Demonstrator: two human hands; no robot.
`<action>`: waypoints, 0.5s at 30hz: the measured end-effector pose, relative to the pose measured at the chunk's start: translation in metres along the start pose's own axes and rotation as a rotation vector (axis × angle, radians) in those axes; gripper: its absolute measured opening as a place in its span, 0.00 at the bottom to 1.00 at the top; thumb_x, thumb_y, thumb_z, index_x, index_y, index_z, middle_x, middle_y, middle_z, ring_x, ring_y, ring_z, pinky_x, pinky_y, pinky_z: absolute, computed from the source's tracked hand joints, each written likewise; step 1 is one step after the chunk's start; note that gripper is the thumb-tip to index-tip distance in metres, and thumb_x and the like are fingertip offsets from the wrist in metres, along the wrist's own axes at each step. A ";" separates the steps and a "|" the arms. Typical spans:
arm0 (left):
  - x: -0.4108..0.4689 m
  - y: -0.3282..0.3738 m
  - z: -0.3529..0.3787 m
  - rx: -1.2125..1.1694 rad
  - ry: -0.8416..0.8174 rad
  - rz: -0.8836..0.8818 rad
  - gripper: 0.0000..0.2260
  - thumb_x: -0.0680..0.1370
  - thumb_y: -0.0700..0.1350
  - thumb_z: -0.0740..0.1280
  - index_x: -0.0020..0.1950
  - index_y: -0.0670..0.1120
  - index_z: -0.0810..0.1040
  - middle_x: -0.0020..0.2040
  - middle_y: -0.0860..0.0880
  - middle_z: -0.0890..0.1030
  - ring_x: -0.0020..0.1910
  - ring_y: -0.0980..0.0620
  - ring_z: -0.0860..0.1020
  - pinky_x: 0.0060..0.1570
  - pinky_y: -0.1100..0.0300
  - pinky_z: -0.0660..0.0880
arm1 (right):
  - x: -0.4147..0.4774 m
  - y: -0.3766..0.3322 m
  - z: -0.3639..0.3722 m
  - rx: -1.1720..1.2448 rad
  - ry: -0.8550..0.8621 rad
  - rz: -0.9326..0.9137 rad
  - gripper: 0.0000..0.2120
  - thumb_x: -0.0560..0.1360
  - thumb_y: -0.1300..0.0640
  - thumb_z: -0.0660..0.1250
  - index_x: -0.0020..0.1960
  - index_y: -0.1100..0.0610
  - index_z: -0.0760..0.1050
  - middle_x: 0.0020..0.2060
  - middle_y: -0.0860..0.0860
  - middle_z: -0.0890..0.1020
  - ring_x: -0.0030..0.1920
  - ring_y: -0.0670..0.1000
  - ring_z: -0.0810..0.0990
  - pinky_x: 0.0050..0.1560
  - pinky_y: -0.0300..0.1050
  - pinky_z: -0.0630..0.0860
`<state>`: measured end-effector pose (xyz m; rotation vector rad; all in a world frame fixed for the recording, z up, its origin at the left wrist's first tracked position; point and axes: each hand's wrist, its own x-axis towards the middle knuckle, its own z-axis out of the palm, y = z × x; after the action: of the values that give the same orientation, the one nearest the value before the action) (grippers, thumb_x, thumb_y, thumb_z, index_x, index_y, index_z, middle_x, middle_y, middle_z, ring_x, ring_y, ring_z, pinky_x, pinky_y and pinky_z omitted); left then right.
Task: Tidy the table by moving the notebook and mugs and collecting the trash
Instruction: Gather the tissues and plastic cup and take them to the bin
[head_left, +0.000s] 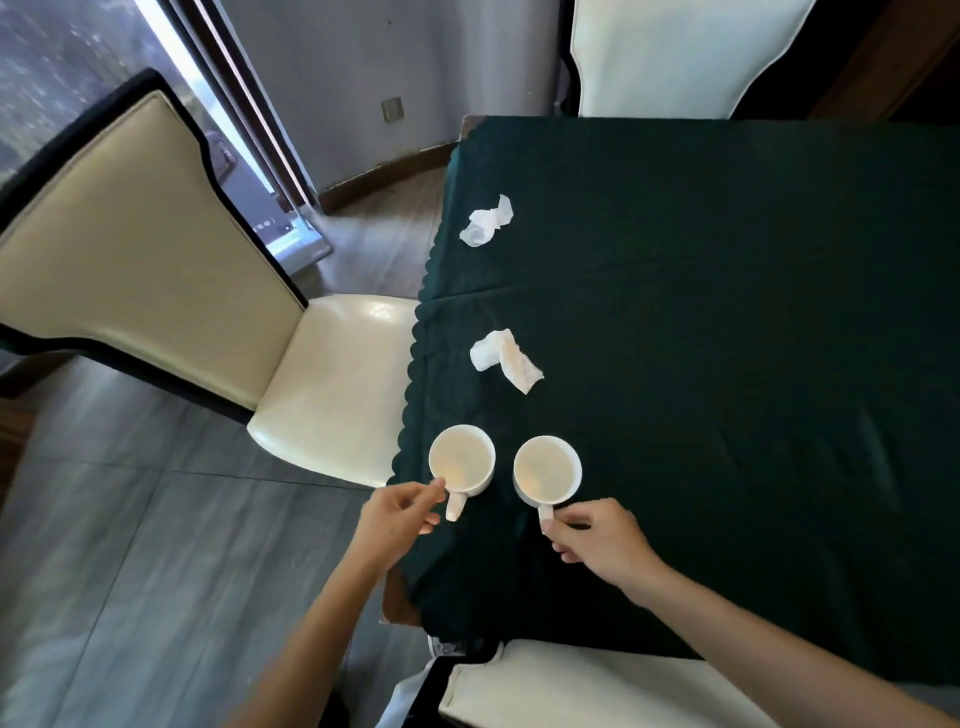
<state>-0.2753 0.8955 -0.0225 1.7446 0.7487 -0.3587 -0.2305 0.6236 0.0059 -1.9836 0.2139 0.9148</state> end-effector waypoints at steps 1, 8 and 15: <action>0.005 0.004 -0.006 -0.021 0.035 -0.032 0.16 0.80 0.56 0.70 0.45 0.46 0.89 0.44 0.46 0.89 0.41 0.48 0.86 0.52 0.52 0.85 | 0.001 -0.003 -0.010 -0.120 -0.081 -0.007 0.07 0.76 0.51 0.73 0.43 0.52 0.87 0.40 0.51 0.89 0.42 0.51 0.88 0.49 0.44 0.86; 0.052 0.057 -0.033 0.140 0.168 0.057 0.16 0.82 0.57 0.66 0.44 0.49 0.86 0.46 0.44 0.88 0.48 0.39 0.86 0.54 0.44 0.84 | 0.052 -0.052 -0.090 -0.891 -0.293 -0.009 0.11 0.75 0.55 0.64 0.44 0.50 0.86 0.44 0.44 0.87 0.50 0.48 0.85 0.54 0.43 0.81; 0.102 0.130 0.010 0.228 0.120 0.180 0.14 0.81 0.58 0.66 0.45 0.51 0.85 0.43 0.49 0.86 0.50 0.44 0.85 0.57 0.45 0.82 | 0.133 -0.101 -0.099 -0.622 -0.057 -0.171 0.11 0.79 0.55 0.67 0.57 0.50 0.86 0.59 0.45 0.85 0.63 0.52 0.81 0.63 0.46 0.77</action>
<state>-0.1138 0.8968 0.0115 2.0461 0.6485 -0.2249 -0.0362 0.6283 0.0141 -2.4863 -0.3082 1.0020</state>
